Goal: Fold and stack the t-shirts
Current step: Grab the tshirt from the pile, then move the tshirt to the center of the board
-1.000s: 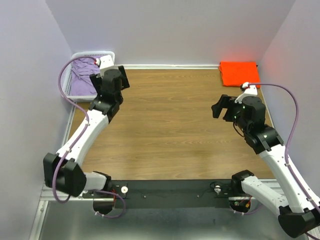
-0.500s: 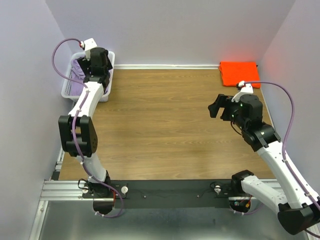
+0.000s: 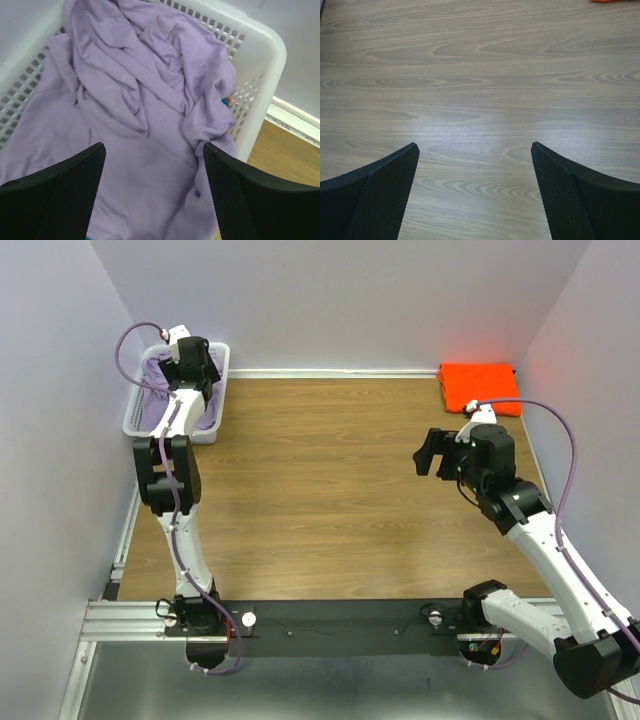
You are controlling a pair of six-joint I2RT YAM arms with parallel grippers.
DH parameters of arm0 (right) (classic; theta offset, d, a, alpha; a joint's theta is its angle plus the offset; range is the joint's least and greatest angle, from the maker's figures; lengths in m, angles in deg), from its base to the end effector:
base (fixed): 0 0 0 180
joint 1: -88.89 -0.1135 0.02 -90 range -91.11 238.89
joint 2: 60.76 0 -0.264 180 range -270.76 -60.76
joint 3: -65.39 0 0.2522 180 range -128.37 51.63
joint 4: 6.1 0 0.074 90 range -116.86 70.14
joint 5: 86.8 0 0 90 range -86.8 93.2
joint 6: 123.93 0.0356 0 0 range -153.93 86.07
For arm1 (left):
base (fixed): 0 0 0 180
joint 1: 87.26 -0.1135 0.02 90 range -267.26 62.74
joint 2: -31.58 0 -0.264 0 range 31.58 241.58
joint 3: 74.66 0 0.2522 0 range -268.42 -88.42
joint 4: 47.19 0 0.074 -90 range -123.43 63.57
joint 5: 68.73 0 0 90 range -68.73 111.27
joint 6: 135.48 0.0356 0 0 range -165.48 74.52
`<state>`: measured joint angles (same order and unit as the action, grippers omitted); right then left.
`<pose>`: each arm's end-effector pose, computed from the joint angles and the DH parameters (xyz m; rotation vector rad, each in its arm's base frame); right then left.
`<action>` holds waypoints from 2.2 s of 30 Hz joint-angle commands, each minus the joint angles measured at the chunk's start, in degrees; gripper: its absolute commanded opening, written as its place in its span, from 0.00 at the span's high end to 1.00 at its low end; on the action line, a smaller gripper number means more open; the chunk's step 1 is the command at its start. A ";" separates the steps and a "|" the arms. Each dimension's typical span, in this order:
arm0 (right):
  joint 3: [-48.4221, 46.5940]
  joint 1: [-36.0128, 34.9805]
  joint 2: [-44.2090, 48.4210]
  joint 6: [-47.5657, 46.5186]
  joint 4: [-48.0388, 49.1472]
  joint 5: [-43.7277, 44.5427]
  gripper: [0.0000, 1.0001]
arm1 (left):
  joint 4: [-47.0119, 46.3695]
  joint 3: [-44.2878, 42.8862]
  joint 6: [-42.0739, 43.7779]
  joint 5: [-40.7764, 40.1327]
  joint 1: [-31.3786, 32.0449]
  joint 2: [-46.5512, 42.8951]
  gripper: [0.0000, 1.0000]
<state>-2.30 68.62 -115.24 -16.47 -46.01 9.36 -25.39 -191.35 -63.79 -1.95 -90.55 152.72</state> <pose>0.1982 0.0691 0.3369 0.0177 2.0473 0.3036 0.5020 0.0429 0.2727 -0.6199 1.8989 0.2426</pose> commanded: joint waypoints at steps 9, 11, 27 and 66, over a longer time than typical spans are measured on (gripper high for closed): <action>-1.26 -0.29 -2.91 -1.72 1.19 0.00 0.00 | 4.80 -11.94 -2.26 6.78 -1.19 14.03 0.31; -1.09 -0.38 -3.52 -2.07 1.19 0.09 0.00 | 4.54 -12.03 -2.26 7.66 -1.37 14.65 0.41; -1.00 -0.29 -3.62 -3.30 1.72 0.88 0.00 | -0.91 -6.58 4.33 8.81 -1.46 0.51 1.00; -1.71 -0.38 6.67 -0.58 3.21 5.02 0.00 | -1.79 11.15 6.10 25.51 36.69 -43.34 1.00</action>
<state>-3.50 68.60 -108.68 -17.90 -43.46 14.69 -25.04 -187.46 -53.25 21.43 -53.70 112.00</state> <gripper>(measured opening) 0.998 0.004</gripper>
